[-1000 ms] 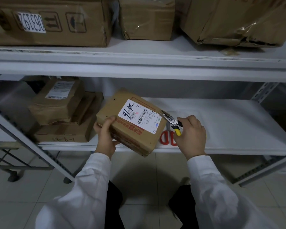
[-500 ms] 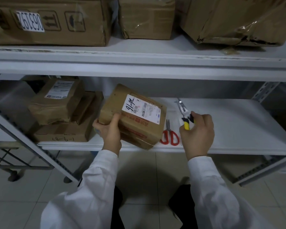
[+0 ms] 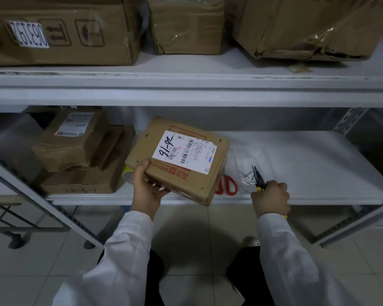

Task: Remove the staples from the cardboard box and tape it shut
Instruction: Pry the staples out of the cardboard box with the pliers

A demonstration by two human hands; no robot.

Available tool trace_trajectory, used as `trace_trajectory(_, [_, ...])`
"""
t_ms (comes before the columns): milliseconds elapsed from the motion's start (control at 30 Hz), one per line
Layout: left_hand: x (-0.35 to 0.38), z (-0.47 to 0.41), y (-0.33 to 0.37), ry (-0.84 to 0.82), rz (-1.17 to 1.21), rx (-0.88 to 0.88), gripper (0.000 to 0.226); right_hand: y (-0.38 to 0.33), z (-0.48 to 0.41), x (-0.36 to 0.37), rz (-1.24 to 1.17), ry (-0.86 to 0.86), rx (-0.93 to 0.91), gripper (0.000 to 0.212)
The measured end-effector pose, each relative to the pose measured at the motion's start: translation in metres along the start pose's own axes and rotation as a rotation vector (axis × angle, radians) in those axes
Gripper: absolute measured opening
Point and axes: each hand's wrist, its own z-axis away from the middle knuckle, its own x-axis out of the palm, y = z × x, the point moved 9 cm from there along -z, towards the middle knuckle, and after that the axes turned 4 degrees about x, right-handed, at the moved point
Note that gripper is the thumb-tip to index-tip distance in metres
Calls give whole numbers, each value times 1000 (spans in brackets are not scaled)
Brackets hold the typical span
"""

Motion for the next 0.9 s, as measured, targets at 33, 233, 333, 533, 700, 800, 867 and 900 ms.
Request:
trace_trajectory(33, [2, 1, -2, -17, 22, -12, 31, 0, -1, 1, 32, 2, -7, 34])
trace_trajectory(233, [0, -6, -8, -36, 59, -35, 31, 0, -4, 5, 128, -7, -33, 36])
trace_trajectory(333, [-2, -7, -11, -29, 67, -39, 37, -1, -3, 6, 139, -12, -39, 37])
trace_trajectory(533, [-2, -8, -12, -27, 103, -47, 46, -4, -3, 2, 89, -21, 0, 40])
trace_trajectory(700, [2, -5, -15, -36, 145, -71, 44, -6, -6, -2, -54, -10, 24, 39])
trace_trajectory(800, [4, -6, -19, -24, 186, -126, 51, -5, -8, -1, -234, -74, 64, 45])
trace_trajectory(867, [4, -5, -23, -7, 213, -166, 50, -5, -8, 1, -326, -139, 95, 42])
trace_trajectory(900, [6, -4, -25, -13, 225, -188, 49, -7, -8, 0, -354, -162, 92, 38])
